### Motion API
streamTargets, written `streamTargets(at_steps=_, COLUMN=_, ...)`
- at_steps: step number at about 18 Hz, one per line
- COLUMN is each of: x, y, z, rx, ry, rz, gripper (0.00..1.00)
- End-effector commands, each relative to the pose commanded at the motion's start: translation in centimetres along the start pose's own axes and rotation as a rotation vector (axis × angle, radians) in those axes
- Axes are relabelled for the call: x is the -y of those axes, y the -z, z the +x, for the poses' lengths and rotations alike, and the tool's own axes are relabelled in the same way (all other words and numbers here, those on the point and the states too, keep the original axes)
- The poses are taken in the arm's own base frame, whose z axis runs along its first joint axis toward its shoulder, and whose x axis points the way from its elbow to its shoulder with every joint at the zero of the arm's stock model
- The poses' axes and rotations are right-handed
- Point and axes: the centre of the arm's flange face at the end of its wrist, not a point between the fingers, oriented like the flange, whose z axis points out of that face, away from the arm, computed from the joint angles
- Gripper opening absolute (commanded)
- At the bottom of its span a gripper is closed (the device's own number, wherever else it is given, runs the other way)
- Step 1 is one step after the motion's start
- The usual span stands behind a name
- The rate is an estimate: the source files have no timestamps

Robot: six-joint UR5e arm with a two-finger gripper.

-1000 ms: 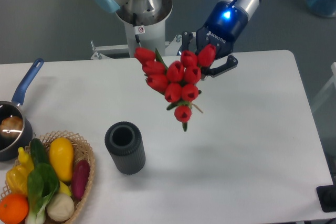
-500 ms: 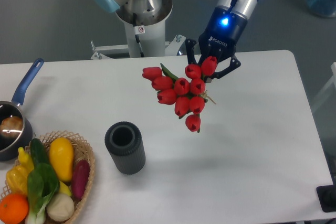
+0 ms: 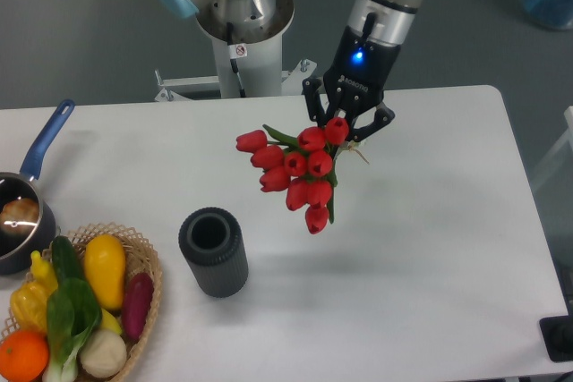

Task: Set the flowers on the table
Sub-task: 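Tilt the held tulips sideways, stems swinging away from the vase, then lower the tulips onto the table beside the vase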

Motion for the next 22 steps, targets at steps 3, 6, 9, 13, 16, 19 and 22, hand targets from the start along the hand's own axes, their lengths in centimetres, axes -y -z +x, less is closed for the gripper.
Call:
streamTargets(at_steps=3, x=0.1, y=-1.6, z=0.3, rx=-0.029, ry=-0.01, rz=-0.047, gripper=0.24)
streamTargets(at_steps=6, x=-0.1, y=-2.9, z=0.5, rx=-0.035, ry=-0.038, rz=-0.132, gripper=0.24)
streamTargets(at_steps=9, x=0.0, y=-4.6, z=0.6, rx=-0.041, ry=-0.064, rz=-0.219, gripper=0.24)
streamTargets(at_steps=13, x=0.1, y=-7.6, z=1.2, rx=-0.072, ry=-0.106, rz=-0.31, gripper=0.25)
streamTargets(at_steps=16, x=-0.2, y=-9.2, z=0.7, rx=-0.099, ry=-0.101, rz=-0.321, gripper=0.25)
streamTargets(at_steps=19, x=-0.2, y=-11.8, z=0.6, rx=-0.138, ry=-0.108, rz=-0.339, gripper=0.25)
streamTargets(at_steps=22, x=-0.5, y=-12.9, z=0.1, rx=-0.156, ry=-0.101, rz=-0.342, gripper=0.25)
